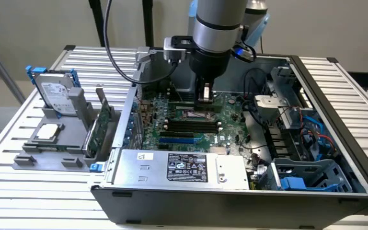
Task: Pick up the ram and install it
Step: 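Insert the ram into the slot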
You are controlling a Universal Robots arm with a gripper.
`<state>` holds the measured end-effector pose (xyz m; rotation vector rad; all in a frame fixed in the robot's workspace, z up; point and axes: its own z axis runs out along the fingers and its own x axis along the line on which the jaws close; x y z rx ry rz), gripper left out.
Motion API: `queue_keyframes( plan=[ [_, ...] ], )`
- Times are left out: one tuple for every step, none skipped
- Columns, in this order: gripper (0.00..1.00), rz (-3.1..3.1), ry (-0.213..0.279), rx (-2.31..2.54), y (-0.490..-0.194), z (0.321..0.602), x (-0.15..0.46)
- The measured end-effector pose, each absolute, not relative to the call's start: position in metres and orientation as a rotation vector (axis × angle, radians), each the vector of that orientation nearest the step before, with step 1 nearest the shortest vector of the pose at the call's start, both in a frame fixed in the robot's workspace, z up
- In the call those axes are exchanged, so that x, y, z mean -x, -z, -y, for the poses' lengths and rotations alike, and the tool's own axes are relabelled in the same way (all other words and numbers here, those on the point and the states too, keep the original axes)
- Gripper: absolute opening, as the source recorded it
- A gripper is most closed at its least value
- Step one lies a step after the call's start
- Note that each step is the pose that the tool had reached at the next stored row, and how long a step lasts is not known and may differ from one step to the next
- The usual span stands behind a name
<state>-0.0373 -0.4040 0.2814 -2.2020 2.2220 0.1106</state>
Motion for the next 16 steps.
queue_keyframes(
  plan=[
    [0.00,-2.222,-0.111,2.202,-0.280,0.404,0.037],
    [0.00,-2.222,-0.111,2.202,-0.278,0.404,0.037],
    [0.00,-2.222,-0.111,2.202,-0.276,0.404,0.037],
    [0.00,-2.222,-0.111,2.202,-0.274,0.404,0.037],
    [0.00,-2.222,-0.111,2.202,-0.272,0.404,0.037],
    [0.00,-2.222,-0.111,2.202,-0.270,0.404,0.037],
    [0.00,-2.222,-0.111,2.202,-0.269,0.404,0.037],
    [0.00,-2.222,-0.111,2.202,-0.267,0.404,0.037],
    [0.00,-2.222,-0.111,2.202,-0.265,0.404,0.037],
    [0.00,-2.222,-0.111,2.202,-0.263,0.404,0.037],
    [0.00,-2.222,-0.111,2.202,-0.261,0.404,0.037],
    [0.00,-2.222,-0.111,2.202,-0.260,0.404,0.036],
    [0.00,-2.222,-0.110,2.202,-0.258,0.404,0.036],
    [0.00,-2.222,-0.110,2.202,-0.256,0.404,0.036],
    [0.00,-2.223,-0.110,2.202,-0.254,0.404,0.036],
    [0.00,-2.223,-0.109,2.203,-0.252,0.404,0.036]
  ],
)
